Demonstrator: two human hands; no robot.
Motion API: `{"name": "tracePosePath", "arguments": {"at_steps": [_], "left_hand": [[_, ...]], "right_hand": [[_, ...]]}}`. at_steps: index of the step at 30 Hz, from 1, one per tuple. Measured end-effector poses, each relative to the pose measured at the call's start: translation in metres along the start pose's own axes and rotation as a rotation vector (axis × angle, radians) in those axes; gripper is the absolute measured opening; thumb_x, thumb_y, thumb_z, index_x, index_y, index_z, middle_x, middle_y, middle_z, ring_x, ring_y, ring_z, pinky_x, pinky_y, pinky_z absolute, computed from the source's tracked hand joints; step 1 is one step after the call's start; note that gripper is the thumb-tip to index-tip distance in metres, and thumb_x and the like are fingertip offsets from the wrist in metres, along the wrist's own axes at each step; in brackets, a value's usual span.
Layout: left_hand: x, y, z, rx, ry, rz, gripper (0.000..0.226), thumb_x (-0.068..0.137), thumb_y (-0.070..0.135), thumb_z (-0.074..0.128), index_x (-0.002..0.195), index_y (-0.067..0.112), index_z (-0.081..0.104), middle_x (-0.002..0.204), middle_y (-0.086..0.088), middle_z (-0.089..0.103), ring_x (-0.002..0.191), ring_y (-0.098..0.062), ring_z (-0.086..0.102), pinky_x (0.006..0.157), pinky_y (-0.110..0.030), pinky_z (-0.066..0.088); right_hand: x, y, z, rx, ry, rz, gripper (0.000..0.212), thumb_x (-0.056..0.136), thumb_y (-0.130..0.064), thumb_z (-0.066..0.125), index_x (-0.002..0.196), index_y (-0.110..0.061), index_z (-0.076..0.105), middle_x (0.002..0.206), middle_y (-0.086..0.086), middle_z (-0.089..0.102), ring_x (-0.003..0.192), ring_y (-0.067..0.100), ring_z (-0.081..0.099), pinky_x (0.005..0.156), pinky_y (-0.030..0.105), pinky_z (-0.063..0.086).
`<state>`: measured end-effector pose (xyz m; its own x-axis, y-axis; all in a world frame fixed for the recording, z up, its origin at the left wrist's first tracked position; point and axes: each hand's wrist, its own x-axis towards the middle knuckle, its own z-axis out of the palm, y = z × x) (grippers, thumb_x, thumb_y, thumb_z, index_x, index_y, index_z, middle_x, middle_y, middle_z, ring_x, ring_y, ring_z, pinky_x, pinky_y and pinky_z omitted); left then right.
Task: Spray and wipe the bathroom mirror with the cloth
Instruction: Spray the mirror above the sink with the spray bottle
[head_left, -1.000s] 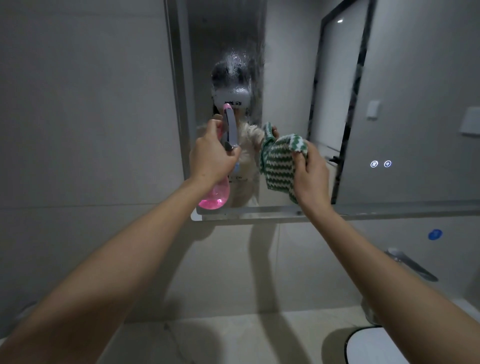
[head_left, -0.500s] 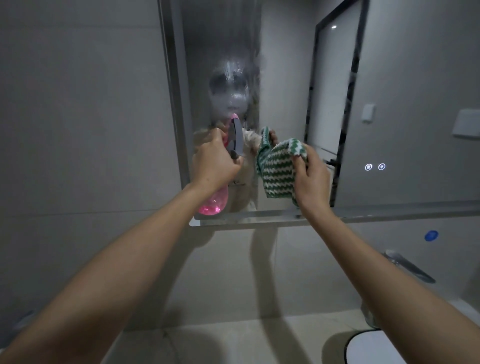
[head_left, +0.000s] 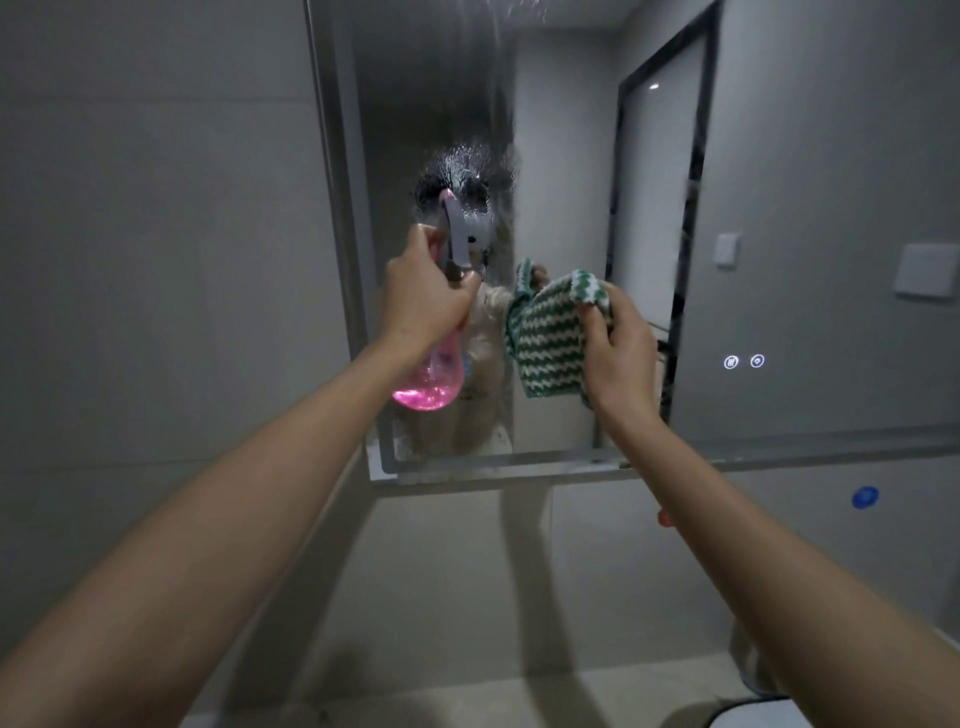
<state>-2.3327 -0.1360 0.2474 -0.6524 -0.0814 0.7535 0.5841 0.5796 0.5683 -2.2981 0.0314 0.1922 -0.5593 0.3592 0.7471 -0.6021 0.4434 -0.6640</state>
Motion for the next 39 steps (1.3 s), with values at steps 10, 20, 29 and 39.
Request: {"name": "tracePosePath", "arguments": {"at_steps": [10,20,29,39], "left_hand": [[0.027,0.022,-0.003,-0.054,0.034,0.031,0.047,0.06,0.045,0.056,0.101,0.025,0.043,0.089,-0.007,0.068,0.072,-0.033,0.068,0.065,-0.048,0.058],[0.052,0.044,-0.007,0.012,0.072,0.062,0.05,0.064,0.035,0.054,0.11,0.014,0.051,0.097,-0.006,0.067,0.088,-0.028,0.065,0.08,-0.045,0.055],[0.04,0.072,0.025,-0.01,0.022,0.167,0.037,0.077,0.02,0.063,0.111,0.009,0.053,0.09,-0.002,0.061,0.09,-0.028,0.061,0.077,-0.038,0.051],[-0.001,0.113,0.09,-0.148,-0.152,0.191,0.037,0.081,0.019,0.067,0.113,0.007,0.055,0.083,0.006,0.057,0.078,-0.013,0.061,0.075,-0.023,0.053]], "right_hand": [[0.015,-0.003,-0.002,0.002,0.006,-0.049,0.03,0.099,-0.01,0.041,0.125,-0.01,0.057,0.102,-0.006,0.058,0.091,0.005,0.052,0.068,0.011,0.04],[0.06,-0.033,0.002,0.008,0.036,-0.116,0.024,0.1,-0.013,0.039,0.115,-0.008,0.057,0.098,-0.002,0.058,0.087,0.009,0.052,0.064,0.013,0.037],[0.055,-0.022,-0.03,0.026,0.119,-0.059,0.016,0.098,-0.01,0.042,0.099,-0.012,0.057,0.085,-0.003,0.058,0.077,0.01,0.052,0.065,0.022,0.037],[0.037,-0.001,-0.116,-0.081,0.213,0.009,0.026,0.099,-0.008,0.04,0.116,-0.003,0.058,0.098,0.003,0.061,0.088,0.012,0.055,0.063,0.011,0.041]]}}
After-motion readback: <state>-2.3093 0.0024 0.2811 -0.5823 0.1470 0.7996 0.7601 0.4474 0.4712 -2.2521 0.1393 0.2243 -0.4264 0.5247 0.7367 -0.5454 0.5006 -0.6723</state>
